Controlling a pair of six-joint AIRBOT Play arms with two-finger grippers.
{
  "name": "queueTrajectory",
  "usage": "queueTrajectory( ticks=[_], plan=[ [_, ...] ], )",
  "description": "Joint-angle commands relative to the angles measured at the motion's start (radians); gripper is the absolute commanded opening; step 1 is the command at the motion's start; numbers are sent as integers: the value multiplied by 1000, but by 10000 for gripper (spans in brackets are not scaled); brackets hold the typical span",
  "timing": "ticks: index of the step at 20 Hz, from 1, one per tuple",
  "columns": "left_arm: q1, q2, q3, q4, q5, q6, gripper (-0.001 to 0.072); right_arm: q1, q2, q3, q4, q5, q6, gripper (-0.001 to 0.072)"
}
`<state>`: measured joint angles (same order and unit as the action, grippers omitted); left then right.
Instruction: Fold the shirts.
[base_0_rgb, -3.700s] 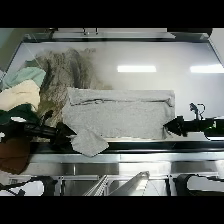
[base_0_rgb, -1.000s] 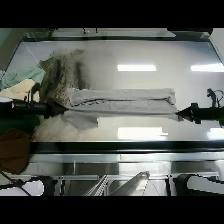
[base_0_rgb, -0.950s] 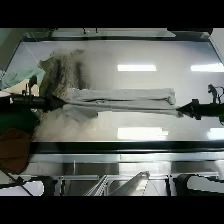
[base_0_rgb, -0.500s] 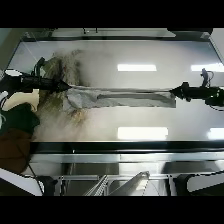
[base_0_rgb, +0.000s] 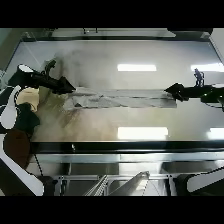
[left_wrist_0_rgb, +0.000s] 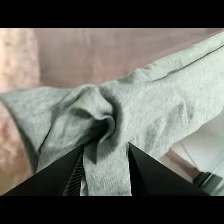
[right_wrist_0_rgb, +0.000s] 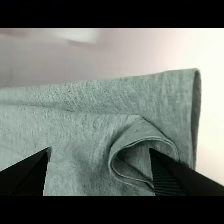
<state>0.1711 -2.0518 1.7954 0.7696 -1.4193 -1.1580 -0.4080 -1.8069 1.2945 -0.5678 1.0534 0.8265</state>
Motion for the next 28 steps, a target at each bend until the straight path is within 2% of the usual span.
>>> queueTrajectory(
  ticks=[1, 2, 5, 8, 10, 11, 12, 13, 14, 15, 18, 23, 25, 28],
  plan=[
    [30, -9, 180, 77, -166, -112, 288, -41, 35, 102, -159, 31, 113, 693],
    [38, -8, 228, 64, -195, -135, 288, -52, 34, 115, -196, 20, 175, 693],
    [29, 11, 253, -16, -191, -152, 288, -60, -30, 116, -195, 41, 249, 693],
    [-18, 36, 157, -65, -162, -151, 287, -48, -130, 116, -92, 168, 241, 688],
    [-66, 35, 117, -66, -170, -135, 284, -35, -176, 116, -8, 249, 184, 516],
    [-95, 35, 106, -66, -165, -122, 282, -27, -191, 117, 27, 275, 161, 495],
    [-127, 35, 103, -65, -157, -106, 162, -17, -196, 119, 59, 283, 143, 469],
    [-163, 35, 104, -65, -146, -72, -3, -8, -197, 121, 85, 283, 121, 256],
    [-202, 35, 104, -64, -116, -60, 2, -1, -196, 126, 117, 286, 111, 76],
    [-251, 31, 104, -52, -71, -58, 2, 4, -196, 140, 152, 301, 111, 16],
    [-381, -18, 104, -46, 117, -66, 2, 9, -159, 205, 220, 378, 118, 16],
    [-554, -134, 118, -47, 362, -140, 0, 61, 13, 318, 251, 494, 225, 16],
    [-602, -204, 208, -62, 401, -181, 0, 108, 85, 328, 251, 510, 252, 16],
    [-634, -280, 305, -117, 390, -227, 0, 212, 163, 328, 251, 489, 275, 16]
  ],
)
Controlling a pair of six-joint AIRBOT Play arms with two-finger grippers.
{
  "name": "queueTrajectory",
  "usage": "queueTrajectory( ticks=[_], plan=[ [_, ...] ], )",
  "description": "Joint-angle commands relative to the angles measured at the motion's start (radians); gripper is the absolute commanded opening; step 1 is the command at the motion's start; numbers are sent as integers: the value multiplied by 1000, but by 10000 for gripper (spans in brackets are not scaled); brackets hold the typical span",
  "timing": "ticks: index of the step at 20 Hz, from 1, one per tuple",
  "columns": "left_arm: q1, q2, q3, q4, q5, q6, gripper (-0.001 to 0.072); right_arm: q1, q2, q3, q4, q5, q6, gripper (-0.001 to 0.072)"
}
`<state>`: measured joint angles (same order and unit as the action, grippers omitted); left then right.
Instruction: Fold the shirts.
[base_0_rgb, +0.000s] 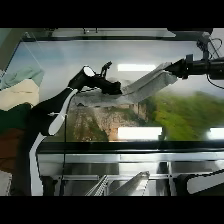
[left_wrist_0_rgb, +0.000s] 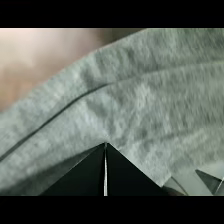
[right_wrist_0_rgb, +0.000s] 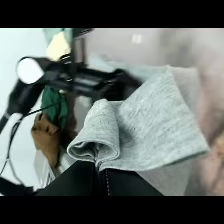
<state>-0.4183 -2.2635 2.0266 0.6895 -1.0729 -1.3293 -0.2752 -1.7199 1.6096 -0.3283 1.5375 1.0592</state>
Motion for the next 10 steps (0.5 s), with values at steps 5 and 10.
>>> queueTrajectory(
  ticks=[5, 10],
  plan=[
    [90, 69, 2, -342, -264, 9, 11, 247, 84, 12, -27, -148, 97, 16],
    [418, 440, 2, -656, -652, -13, 2, 553, 46, 13, -8, -565, 97, 16]
  ],
)
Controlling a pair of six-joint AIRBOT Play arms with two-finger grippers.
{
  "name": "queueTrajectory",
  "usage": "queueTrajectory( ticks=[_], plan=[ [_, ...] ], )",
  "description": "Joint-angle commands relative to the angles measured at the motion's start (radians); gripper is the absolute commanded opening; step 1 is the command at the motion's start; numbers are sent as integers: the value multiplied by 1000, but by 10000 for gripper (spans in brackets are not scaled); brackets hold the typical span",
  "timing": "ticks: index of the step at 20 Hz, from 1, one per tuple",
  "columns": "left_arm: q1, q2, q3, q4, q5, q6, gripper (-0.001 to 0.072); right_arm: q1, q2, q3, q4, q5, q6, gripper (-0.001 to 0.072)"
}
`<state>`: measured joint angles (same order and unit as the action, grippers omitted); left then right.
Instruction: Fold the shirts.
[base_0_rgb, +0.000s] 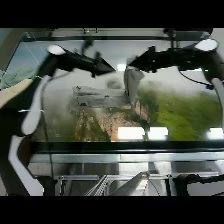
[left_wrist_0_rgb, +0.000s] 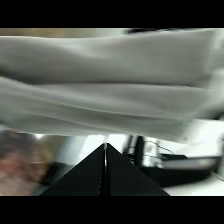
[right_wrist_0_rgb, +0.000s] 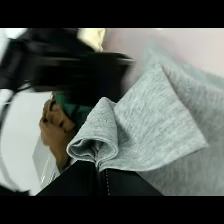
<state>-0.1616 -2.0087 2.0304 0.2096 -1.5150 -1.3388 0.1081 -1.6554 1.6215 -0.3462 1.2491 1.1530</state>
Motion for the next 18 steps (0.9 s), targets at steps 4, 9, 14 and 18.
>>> queueTrajectory(
  ticks=[4, 9, 14, 18],
  plan=[
    [439, 473, -2, -177, -147, 137, 21, 494, -189, 49, 94, -795, -73, 16],
    [630, 600, -3, -175, -173, 220, 20, 665, -500, 302, 290, -894, -200, 582],
    [715, 602, -61, -187, -229, 220, 19, 480, -399, 305, 146, -502, -66, 15],
    [711, 611, -217, -185, -262, 241, 9, 259, -216, 304, -512, -85, 410, 13]
  ],
)
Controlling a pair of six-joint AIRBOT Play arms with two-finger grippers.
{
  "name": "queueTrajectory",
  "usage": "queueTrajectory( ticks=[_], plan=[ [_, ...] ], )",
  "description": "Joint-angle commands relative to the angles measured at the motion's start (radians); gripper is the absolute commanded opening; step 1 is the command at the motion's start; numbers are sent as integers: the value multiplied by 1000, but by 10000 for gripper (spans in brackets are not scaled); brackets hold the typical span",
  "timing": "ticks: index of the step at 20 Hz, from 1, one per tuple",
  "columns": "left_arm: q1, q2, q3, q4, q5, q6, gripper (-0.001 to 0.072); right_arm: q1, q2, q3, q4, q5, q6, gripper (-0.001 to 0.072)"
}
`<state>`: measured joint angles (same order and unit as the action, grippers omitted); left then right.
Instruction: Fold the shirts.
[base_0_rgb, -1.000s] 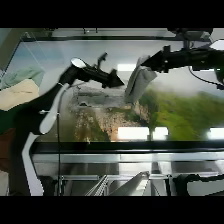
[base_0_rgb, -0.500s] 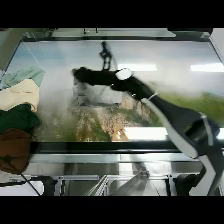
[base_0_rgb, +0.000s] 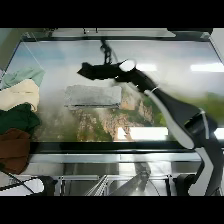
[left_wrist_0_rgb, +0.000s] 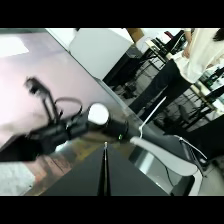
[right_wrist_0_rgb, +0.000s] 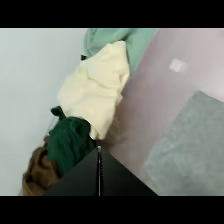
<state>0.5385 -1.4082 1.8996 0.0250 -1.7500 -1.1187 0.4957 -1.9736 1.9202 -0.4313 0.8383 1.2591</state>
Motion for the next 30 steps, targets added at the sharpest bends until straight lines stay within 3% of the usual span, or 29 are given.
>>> queueTrajectory(
  ticks=[1, 3, 4, 5, 6, 8, 10, 13, 17, 22, 23, 24, 25, 27, 30],
  plan=[
    [10, 26, -132, -1, -29, 51, 9, -169, 141, 4, -587, 433, 370, 13],
    [10, 71, -219, 0, -19, 105, 9, -241, 185, -4, -846, 587, 428, 15],
    [10, 96, -261, 0, -15, 129, 9, -278, 187, -21, -904, 614, 481, 23],
    [10, 122, -303, 0, -6, 154, 10, -311, 179, -45, -892, 599, 516, 201],
    [10, 144, -342, 1, 7, 171, 10, -335, 158, -69, -844, 573, 530, 662],
    [10, 175, -409, 10, 16, 197, 11, -348, 89, -101, -710, 518, 526, 695],
    [10, 190, -463, 10, 15, 208, 11, -335, -4, -107, -526, 470, 434, 695],
    [11, 187, -478, 10, 14, 209, 11, -305, -125, -107, -284, 425, 288, 695],
    [10, 187, -478, 9, 18, 210, 11, -245, -189, -107, -206, 350, 212, 695],
    [10, 187, -478, 9, 18, 210, 11, -185, -220, -107, 6, 225, 105, 688],
    [10, 187, -478, 9, 18, 210, 11, -180, -221, -107, 46, 204, 80, 553],
    [10, 187, -478, 9, 18, 210, 11, -177, -220, -106, 87, 187, 29, 215],
    [10, 187, -478, 9, 18, 210, 11, -176, -221, -106, 145, 182, -13, 80],
    [10, 187, -478, 9, 17, 209, 11, -177, -220, -106, 225, 179, -55, 15],
    [10, 187, -478, 9, 18, 209, 11, -220, -199, -106, 174, 184, -14, 13]
  ],
)
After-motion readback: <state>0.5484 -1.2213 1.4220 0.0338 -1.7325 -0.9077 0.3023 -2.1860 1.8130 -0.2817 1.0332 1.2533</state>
